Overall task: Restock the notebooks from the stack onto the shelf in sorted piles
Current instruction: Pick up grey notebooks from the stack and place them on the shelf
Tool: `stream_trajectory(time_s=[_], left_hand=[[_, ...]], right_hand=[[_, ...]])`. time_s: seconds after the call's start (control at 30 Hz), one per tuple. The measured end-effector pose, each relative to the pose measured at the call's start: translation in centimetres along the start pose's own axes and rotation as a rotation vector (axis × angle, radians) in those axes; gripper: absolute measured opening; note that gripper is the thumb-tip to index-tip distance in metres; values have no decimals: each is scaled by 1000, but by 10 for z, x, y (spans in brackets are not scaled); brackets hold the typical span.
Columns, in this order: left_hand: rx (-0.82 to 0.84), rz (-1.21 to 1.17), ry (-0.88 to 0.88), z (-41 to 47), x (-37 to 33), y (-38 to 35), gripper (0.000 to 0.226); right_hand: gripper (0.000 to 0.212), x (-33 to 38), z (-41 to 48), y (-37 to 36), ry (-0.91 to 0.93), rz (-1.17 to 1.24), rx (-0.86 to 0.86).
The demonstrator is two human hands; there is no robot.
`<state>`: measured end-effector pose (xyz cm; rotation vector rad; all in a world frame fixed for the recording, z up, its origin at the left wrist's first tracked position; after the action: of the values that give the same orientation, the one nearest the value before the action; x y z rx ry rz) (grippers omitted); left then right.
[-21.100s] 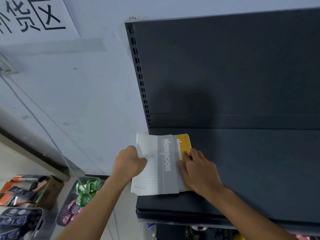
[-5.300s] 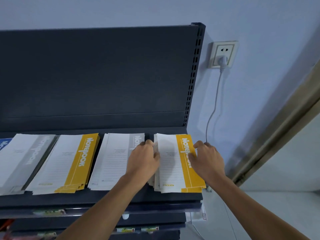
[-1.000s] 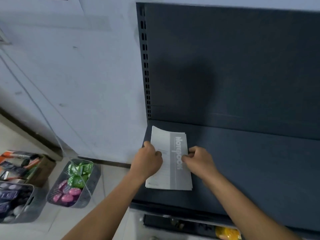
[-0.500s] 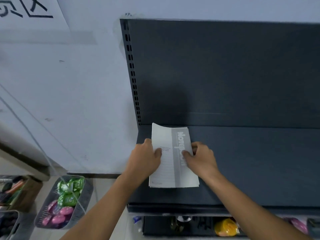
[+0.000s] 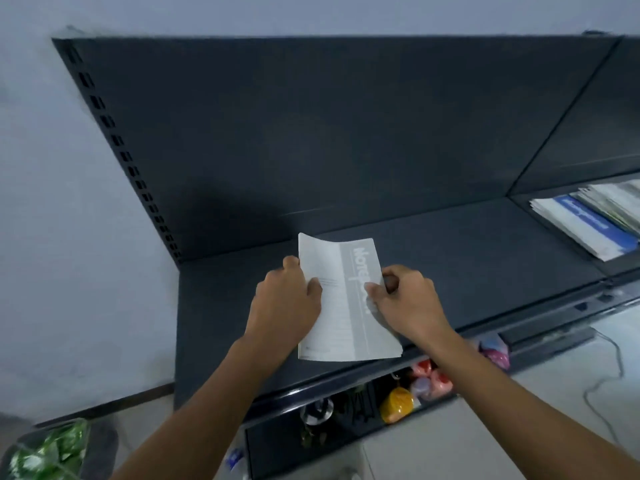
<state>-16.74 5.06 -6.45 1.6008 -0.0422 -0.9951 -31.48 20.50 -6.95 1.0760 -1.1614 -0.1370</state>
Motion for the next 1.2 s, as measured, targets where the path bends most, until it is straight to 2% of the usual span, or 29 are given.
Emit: stream_trajectory(time_s=[0.2, 0.63, 0.97, 1.2], left_hand=[[112, 3, -155, -18, -96, -57, 22], [294, 84, -446, -98, -354, -217, 25], [414, 77, -573, -134, -483, -294, 28], [440, 30, -672, -118, -557, -355, 27]], right_hand=[[23, -78, -25, 79, -105, -7, -133], [13, -301, -90, 276, -333, 37, -399], [12, -402, -119, 372, -491, 67, -548], [12, -461, -98, 424, -568, 51, -586]])
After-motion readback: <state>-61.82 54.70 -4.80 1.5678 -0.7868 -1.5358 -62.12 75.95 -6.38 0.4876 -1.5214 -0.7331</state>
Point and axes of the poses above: each hand's wrist, its own z-axis towards the middle knuckle, its own y-axis out of the back of the hand, x = y × z, the point moved 5 cm from there along z, towards the middle knuckle, and after that the axes turned 5 degrees about y, right-handed, at the moved point
